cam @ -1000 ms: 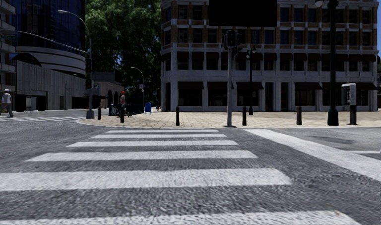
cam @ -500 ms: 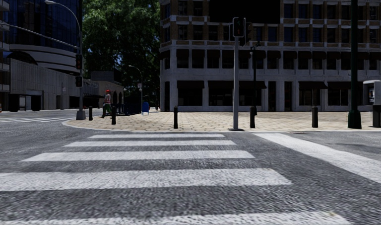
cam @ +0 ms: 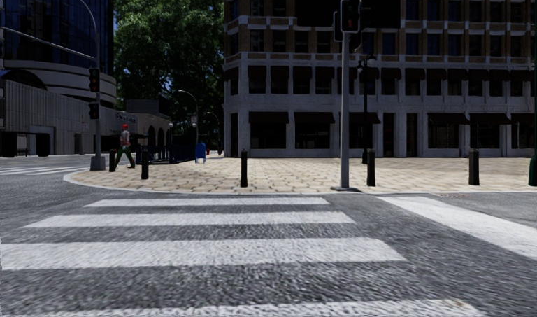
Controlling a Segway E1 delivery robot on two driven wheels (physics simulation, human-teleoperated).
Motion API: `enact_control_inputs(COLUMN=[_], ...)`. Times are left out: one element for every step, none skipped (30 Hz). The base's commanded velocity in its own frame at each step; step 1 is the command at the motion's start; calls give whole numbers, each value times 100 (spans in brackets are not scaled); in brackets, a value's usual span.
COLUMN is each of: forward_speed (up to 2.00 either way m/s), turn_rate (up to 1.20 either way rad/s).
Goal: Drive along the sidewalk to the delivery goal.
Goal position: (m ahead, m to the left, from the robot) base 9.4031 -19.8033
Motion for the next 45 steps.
enact_control_inputs(forward_speed=[200, 200, 200, 200, 200, 200, 200, 200, 200, 200, 200, 200, 200, 200, 200, 200, 200, 200, 200, 200, 200, 200, 200, 200, 200, 200, 200, 200, 200, 200, 200, 200, 200, 200, 200, 200, 200, 200, 200, 200, 200, 200, 200, 200, 200], turn_rate=[0, 0, 0, 0, 0, 0, 0, 0, 0, 0, -13, -22, -24, -24, -24, -24, -25, -25, -25, -25, -25, -25, -25, -25, -25, -25, -25, -24, -8, -3, -1, -1, 0, 0, 0, 0, 0, 0, 0, 0, 0, 0, 0, 0, 0])
